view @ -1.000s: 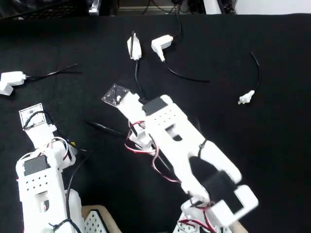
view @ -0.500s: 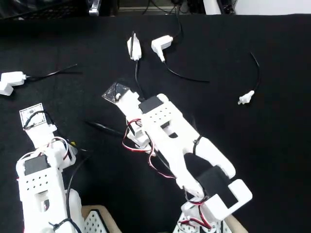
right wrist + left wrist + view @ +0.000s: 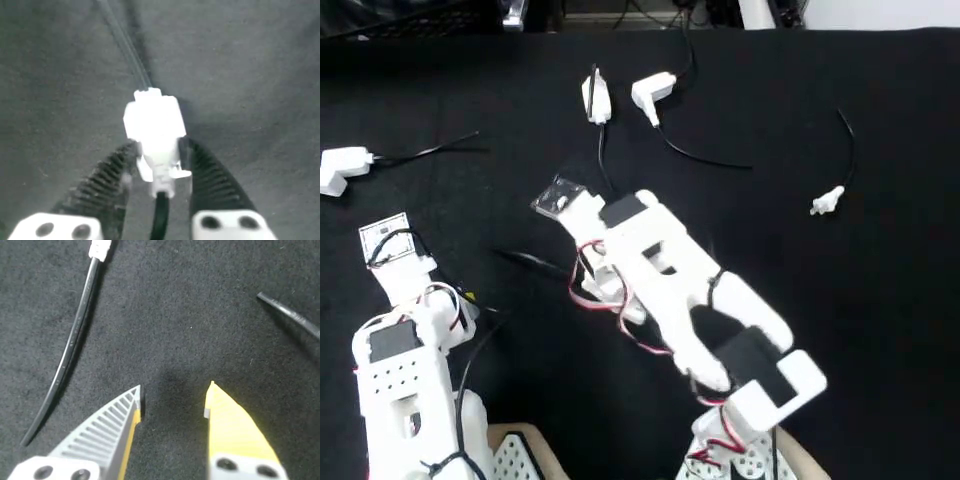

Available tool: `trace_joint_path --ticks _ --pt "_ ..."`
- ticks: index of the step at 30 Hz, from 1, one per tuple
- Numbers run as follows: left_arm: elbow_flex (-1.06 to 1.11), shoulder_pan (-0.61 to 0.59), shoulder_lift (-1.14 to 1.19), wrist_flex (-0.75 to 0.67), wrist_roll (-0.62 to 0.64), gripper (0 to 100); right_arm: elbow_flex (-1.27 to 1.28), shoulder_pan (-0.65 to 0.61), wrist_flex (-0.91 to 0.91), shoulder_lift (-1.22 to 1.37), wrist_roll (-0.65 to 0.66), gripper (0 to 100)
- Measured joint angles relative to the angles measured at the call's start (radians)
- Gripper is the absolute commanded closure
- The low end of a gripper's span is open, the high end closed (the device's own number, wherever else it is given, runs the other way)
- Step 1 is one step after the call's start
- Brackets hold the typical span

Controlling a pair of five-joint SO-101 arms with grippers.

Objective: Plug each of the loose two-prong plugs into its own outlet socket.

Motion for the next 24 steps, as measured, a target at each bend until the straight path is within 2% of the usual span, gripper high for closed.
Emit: trace_joint_path --ticks 8,18,20,23,24 --pt "0.000 0.000 -0.003 0.000 0.000 79 -0.081 -0.006 0.115 0.072 0.083 74.4" --pt "0.000 0.000 -0.003 0.000 0.000 79 -0.089 -0.008 0.075 0.083 0.160 75.4" --pt "0.000 0.000 -0.003 0.000 0.000 79 -0.089 -0.008 0.055 0.097 0.164 82.2" --pt "0.000 0.000 -0.003 0.000 0.000 79 -0.092 -0.003 0.028 0.118 0.164 99.1" --pt "0.000 0.000 -0.003 0.000 0.000 79 -0.110 -0.002 0.023 0.140 0.164 98.1"
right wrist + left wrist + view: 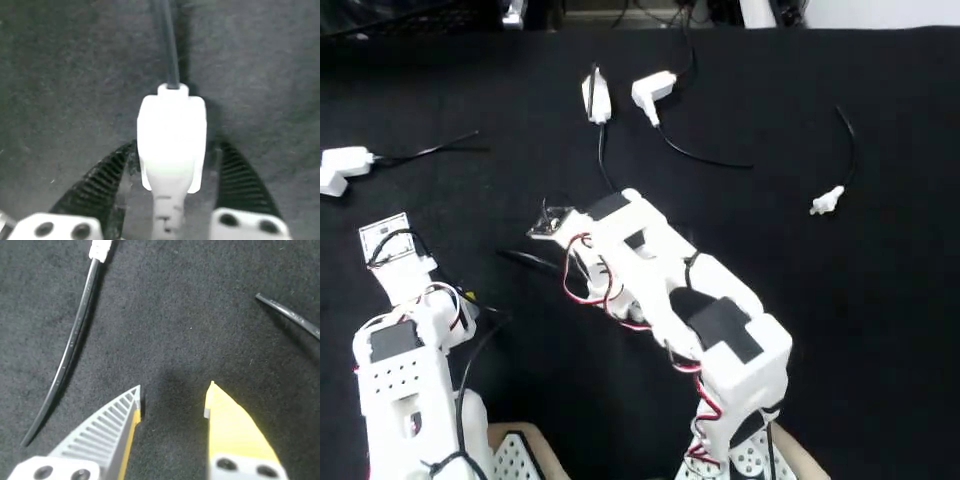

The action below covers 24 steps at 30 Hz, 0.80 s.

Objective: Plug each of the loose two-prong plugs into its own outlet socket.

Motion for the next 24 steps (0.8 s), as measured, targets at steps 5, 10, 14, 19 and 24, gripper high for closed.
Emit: trace_joint_path --ticks 5,10,14,19,24 --pt "0.000 0.000 0.000 0.000 0.000 79 -0.044 0.005 -0.009 0.041 0.000 98.6" --pt "0.000 0.000 0.000 0.000 0.000 79 -0.175 0.048 0.055 0.081 0.002 98.6" --pt "0.000 0.000 0.000 0.000 0.000 79 -0.417 0.104 0.112 0.094 0.003 98.6" --pt "0.000 0.000 0.000 0.000 0.000 79 -0.758 0.172 0.143 0.170 0.058 98.6" --pt "0.000 0.000 0.000 0.000 0.000 79 -1.096 0.226 0.143 0.350 0.101 98.5"
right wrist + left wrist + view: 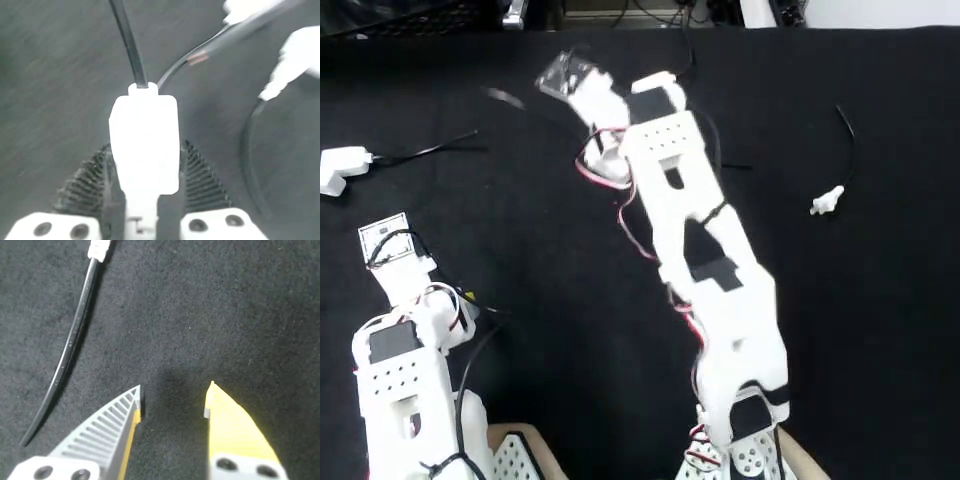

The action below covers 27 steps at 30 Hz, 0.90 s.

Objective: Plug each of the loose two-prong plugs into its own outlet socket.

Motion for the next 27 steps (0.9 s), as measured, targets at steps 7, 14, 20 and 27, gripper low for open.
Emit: trace_joint_path --ticks 7,14,20,27 --pt "0.000 0.000 0.000 0.000 0.000 79 -0.485 0.034 -0.014 0.350 0.133 98.5" --pt "0.000 0.000 0.000 0.000 0.000 79 -0.784 0.034 -0.164 0.663 0.153 98.2" --pt "0.000 0.000 0.000 0.000 0.000 79 -0.784 0.034 -0.196 0.707 0.107 83.5" --pt "0.000 0.000 0.000 0.000 0.012 79 -0.813 0.060 -0.152 0.704 0.068 74.3"
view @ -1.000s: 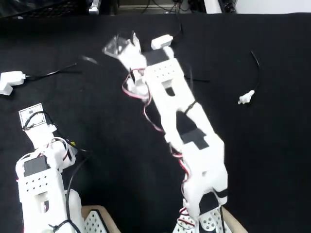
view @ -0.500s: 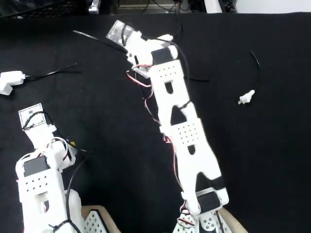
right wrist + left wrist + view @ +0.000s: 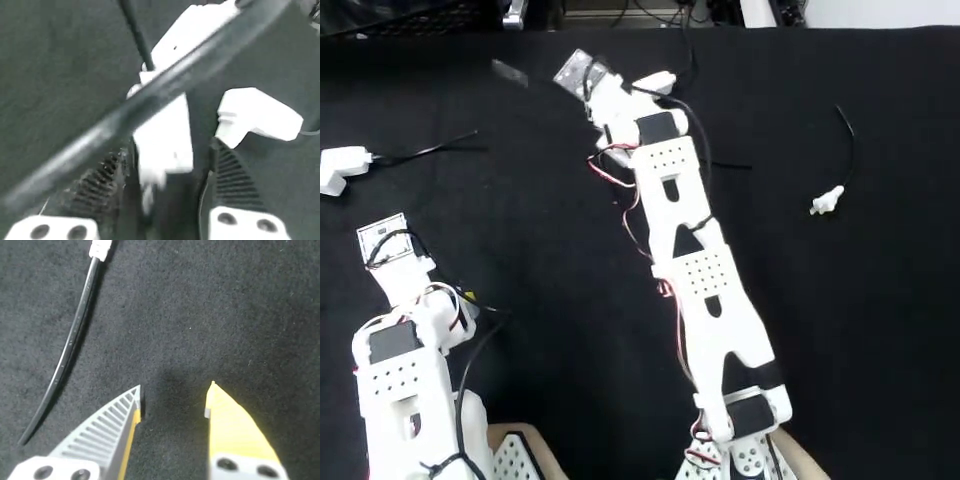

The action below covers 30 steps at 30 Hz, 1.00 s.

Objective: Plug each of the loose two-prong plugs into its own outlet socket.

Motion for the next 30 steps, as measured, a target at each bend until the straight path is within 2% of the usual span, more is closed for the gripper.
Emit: trace_joint_path --ticks 7,13,16,20,26,30 --pt "0.000 0.000 0.000 0.000 0.000 79 -0.002 -0.005 0.115 -0.149 -0.003 74.3" --pt "0.000 0.000 0.000 0.000 0.000 79 -0.002 0.025 0.295 -0.342 -0.011 74.3" --pt "0.000 0.000 0.000 0.000 0.000 79 -0.002 0.098 0.399 -0.480 -0.020 74.3" --pt "0.000 0.000 0.000 -0.003 0.000 79 0.040 0.252 0.422 -0.672 -0.029 74.3" --pt "0.000 0.000 0.000 -0.023 0.000 79 0.353 0.525 0.422 -0.839 -0.034 74.4" --pt "0.000 0.000 0.000 -0.023 0.000 79 0.597 0.620 0.422 -0.845 -0.055 74.7"
